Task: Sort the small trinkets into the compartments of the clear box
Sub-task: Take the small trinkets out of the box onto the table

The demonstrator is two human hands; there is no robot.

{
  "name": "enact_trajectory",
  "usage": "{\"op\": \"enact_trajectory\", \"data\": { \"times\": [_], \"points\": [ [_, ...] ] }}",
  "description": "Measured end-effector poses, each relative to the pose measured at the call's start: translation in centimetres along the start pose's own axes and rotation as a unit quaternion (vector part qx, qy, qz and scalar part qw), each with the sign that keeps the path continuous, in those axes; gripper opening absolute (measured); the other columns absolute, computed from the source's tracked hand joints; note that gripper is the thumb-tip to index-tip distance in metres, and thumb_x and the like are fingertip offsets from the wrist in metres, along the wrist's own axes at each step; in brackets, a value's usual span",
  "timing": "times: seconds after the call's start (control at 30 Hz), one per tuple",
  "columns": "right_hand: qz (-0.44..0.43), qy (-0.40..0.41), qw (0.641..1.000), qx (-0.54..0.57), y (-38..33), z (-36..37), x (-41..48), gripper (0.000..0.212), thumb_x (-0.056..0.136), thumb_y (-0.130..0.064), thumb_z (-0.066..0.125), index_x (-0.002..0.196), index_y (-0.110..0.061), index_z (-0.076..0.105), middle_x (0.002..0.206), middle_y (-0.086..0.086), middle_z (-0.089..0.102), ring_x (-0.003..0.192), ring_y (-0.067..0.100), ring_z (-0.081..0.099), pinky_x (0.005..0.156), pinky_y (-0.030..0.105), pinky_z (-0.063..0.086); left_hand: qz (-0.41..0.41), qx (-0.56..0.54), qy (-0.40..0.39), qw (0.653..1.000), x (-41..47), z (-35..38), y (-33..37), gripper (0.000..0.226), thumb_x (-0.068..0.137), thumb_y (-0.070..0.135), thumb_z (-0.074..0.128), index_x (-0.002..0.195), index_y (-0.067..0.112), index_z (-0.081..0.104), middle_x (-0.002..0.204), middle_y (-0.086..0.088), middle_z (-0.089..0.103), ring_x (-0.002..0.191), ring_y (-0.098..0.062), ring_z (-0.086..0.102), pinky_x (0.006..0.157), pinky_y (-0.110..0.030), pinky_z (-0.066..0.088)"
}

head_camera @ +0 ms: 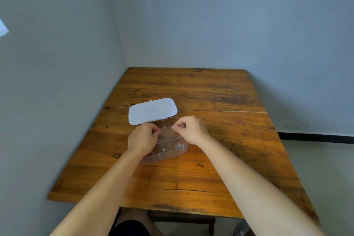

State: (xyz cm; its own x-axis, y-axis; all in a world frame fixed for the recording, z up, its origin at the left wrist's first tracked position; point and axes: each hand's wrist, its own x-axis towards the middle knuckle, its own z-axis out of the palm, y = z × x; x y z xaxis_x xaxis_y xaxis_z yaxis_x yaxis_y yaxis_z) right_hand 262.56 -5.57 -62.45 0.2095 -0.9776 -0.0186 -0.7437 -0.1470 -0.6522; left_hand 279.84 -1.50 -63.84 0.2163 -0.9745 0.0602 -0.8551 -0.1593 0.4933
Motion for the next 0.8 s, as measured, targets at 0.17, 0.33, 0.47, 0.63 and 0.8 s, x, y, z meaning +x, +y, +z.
{"op": "enact_trajectory", "data": {
  "times": [0.17,0.33,0.47,0.63,0.8],
  "points": [
    [0.011,-0.015,0.991,0.134,-1.0,-0.6,-0.7,0.02,0.094,-0.039,0.061,0.103,-0.022,0.07,0.106,-0.006,0.067,0.101,0.013,0.059,0.08,0.031,0.049,-0.036,-0.124,0.045,0.991,-0.1,-2.8,-1.2,0.009,0.094,0.022,0.063,0.098,0.018,0.07,0.098,0.003,0.067,0.081,-0.011,0.061,0.065,-0.024,0.047],
    [0.016,0.018,0.975,0.222,-1.4,-2.0,-1.5,0.015,0.098,-0.035,0.055,0.107,-0.024,0.059,0.106,-0.001,0.066,0.095,0.018,0.067,0.084,0.041,0.059,-0.026,-0.228,0.077,0.97,-0.9,-5.3,-0.1,0.006,0.096,0.018,0.06,0.092,0.018,0.064,0.092,0.003,0.07,0.084,-0.014,0.065,0.068,-0.03,0.053],
    [0.019,0.053,0.954,0.293,-1.8,-4.3,-2.5,0.02,0.1,-0.031,0.052,0.115,-0.016,0.054,0.108,0.004,0.067,0.089,0.017,0.071,0.079,0.035,0.061,-0.011,-0.309,0.084,0.947,-1.8,-6.4,1.9,0.006,0.097,0.016,0.057,0.095,0.014,0.062,0.089,-0.001,0.073,0.081,-0.018,0.072,0.072,-0.041,0.061],
    [0.015,0.105,0.948,0.299,-0.6,-8.0,-4.9,0.023,0.1,-0.031,0.052,0.117,-0.015,0.053,0.102,0.004,0.069,0.083,0.016,0.072,0.077,0.034,0.061,0.025,-0.359,0.065,0.931,-3.6,-6.7,6.2,0.009,0.098,0.019,0.057,0.098,0.01,0.061,0.091,-0.008,0.073,0.081,-0.024,0.073,0.072,-0.039,0.062],
    [0.03,0.138,0.947,0.288,2.2,-11.2,-7.8,0.021,0.101,-0.028,0.052,0.117,-0.015,0.053,0.1,0.004,0.068,0.083,0.017,0.072,0.076,0.033,0.061,0.097,-0.394,0.027,0.914,-5.5,-6.3,11.5,0.008,0.098,0.014,0.056,0.098,0.008,0.061,0.089,-0.012,0.071,0.08,-0.026,0.072,0.072,-0.039,0.062]
  ]
}}
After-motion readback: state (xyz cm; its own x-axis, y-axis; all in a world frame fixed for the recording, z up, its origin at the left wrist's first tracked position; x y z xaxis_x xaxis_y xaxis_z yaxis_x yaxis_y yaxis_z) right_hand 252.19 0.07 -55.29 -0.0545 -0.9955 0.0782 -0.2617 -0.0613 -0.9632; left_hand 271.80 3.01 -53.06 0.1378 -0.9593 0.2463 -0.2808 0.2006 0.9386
